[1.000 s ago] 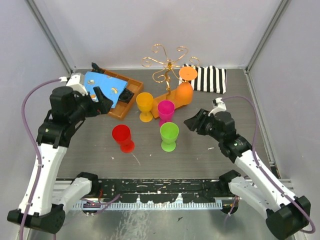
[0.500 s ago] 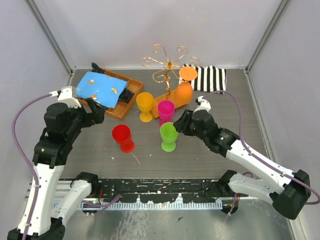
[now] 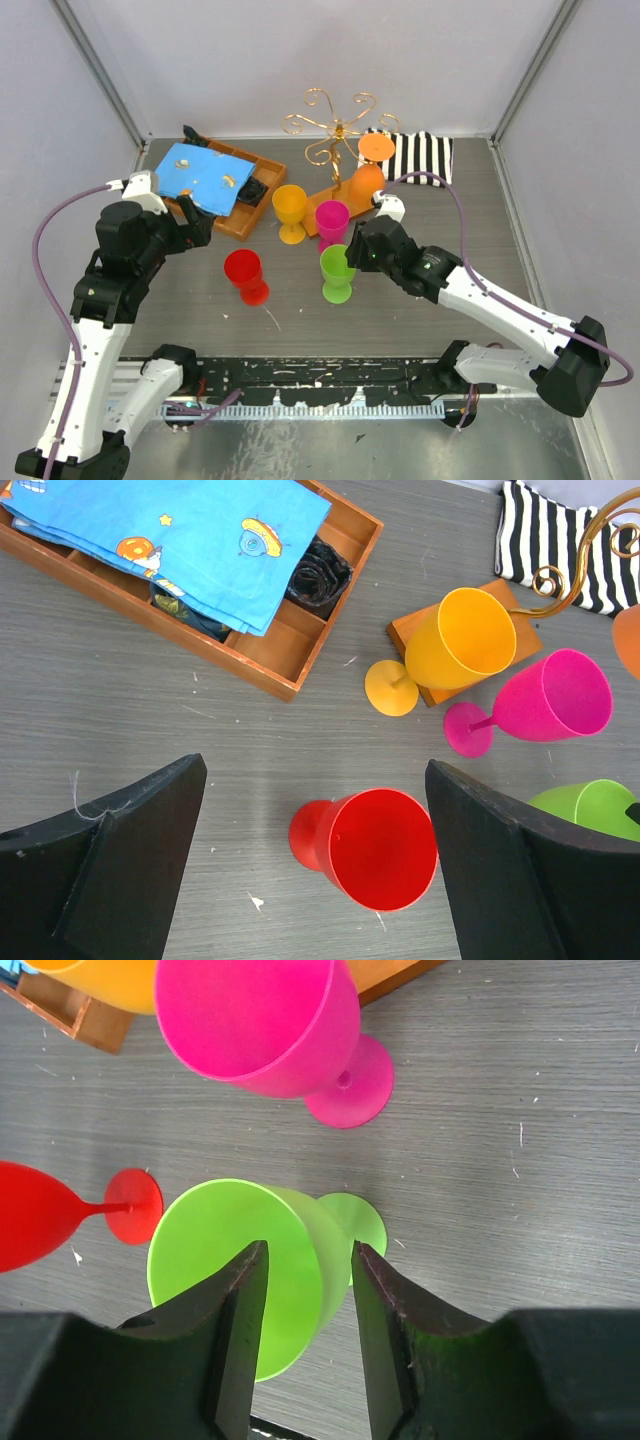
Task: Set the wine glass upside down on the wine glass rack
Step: Pick up the wine glass at the center of the board.
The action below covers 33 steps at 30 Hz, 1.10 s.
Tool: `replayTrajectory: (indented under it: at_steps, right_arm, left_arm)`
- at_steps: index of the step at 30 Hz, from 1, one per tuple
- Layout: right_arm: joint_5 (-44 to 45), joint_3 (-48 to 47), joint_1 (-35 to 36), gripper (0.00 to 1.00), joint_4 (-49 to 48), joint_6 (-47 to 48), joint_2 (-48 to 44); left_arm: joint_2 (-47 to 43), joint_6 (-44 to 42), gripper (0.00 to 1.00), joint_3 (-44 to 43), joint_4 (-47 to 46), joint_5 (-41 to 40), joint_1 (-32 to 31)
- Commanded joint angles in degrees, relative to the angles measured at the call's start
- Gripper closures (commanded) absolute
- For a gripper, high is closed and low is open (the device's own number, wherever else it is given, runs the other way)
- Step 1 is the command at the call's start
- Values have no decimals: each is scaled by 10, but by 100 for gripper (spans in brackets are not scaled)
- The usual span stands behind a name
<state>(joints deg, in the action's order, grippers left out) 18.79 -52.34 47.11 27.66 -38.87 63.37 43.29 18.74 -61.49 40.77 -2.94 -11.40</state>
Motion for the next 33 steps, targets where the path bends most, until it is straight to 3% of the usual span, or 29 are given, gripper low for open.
replayTrajectory:
  at_steps: [1, 15, 33]
  right_arm:
    - [15, -37, 14, 57, 4, 25, 12]
    - [93, -87, 55, 69, 63, 68, 71]
    - [106, -96, 64, 90, 70, 81, 81]
  left_arm:
    - [-2, -12, 2, 3, -11, -8, 2]
    - [1, -19, 2, -2, -6, -12, 2]
    - [-1, -31, 2, -7, -4, -32, 1]
